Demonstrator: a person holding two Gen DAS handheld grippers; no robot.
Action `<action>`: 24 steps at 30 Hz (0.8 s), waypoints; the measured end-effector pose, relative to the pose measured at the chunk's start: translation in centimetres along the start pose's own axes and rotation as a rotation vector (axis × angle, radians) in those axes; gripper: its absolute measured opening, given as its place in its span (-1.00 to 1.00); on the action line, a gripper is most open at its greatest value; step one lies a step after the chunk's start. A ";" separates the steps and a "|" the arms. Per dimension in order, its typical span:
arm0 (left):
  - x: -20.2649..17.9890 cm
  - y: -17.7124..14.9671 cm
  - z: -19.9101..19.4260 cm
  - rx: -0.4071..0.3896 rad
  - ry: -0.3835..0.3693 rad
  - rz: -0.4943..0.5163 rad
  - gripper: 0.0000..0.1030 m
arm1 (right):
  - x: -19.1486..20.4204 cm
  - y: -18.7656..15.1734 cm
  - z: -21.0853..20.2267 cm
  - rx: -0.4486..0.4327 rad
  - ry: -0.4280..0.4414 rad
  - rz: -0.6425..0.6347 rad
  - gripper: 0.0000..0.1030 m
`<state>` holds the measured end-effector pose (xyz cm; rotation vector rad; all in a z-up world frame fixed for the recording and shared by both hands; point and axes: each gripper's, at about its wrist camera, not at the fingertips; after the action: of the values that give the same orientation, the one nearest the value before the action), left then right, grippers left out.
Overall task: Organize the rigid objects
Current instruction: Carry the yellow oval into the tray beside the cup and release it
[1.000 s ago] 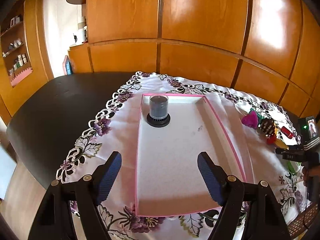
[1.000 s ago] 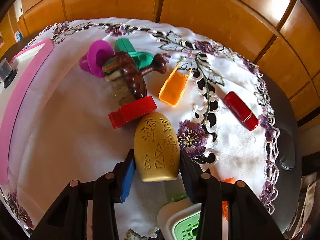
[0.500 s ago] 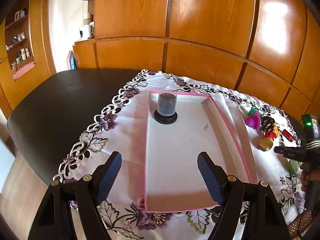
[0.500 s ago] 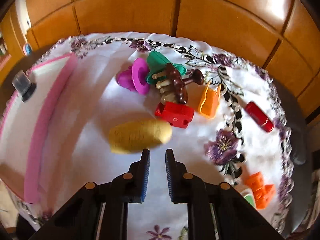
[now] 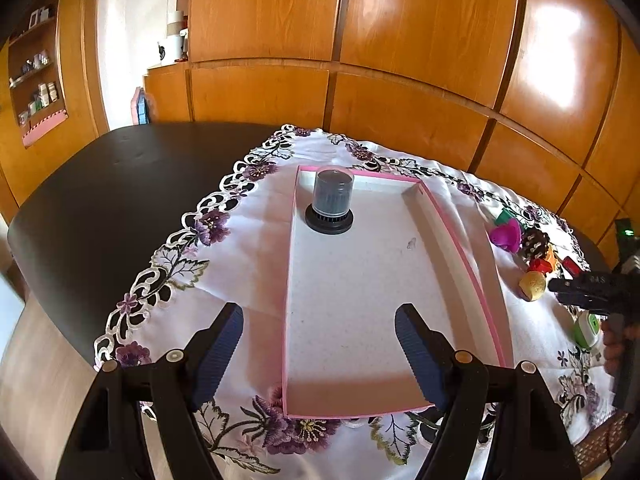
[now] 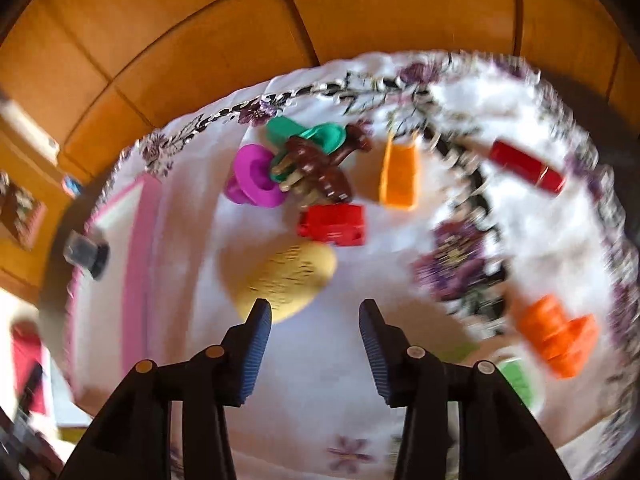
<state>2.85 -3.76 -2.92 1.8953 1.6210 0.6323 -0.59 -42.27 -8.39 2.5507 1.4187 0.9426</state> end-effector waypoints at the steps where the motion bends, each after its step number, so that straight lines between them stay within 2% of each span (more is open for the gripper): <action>1: 0.0 0.0 0.0 0.001 0.000 -0.001 0.54 | 0.3 0.0 0.7 0.004 0.015 0.030 -0.09; 3: 0.1 -0.1 0.0 0.002 0.001 -0.003 0.56 | 1.0 0.0 1.8 0.006 0.030 0.057 -0.06; 5: 0.2 0.0 0.1 0.006 0.001 -0.003 0.56 | 1.6 0.3 2.9 -0.001 0.014 0.077 0.07; 10: 0.5 -0.1 0.3 0.009 0.000 -0.004 0.57 | 2.6 1.3 5.0 -0.020 -0.086 0.081 0.08; 11: 0.5 -0.2 0.4 0.012 0.000 -0.005 0.57 | 2.7 1.4 5.1 -0.020 -0.104 0.069 0.07; 15: 1.0 -0.2 0.7 0.019 0.003 -0.016 0.57 | 4.6 0.9 5.9 0.022 -0.219 -0.085 -0.19; 17: 1.3 -0.1 0.9 0.021 0.008 -0.025 0.57 | 5.6 0.1 5.9 0.039 -0.257 -0.159 -0.22; 21: 1.8 0.0 0.9 0.016 0.021 -0.035 0.57 | 8.3 -0.8 4.0 -0.002 -0.172 -0.225 -0.22; 24: 2.1 0.2 0.7 0.011 0.028 -0.040 0.57 | 11.7 -0.8 2.8 -0.033 -0.067 -0.285 -0.22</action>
<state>3.81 -1.79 -3.36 1.8652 1.6787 0.6376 4.84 -31.94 -5.40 2.2527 1.6723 0.8182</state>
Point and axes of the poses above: each gripper's, at about its wrist camera, not at the fingertips, and z roughly the way its jaws point, x to its left, y to its top, and after that the axes turned 8 degrees about y, right-handed
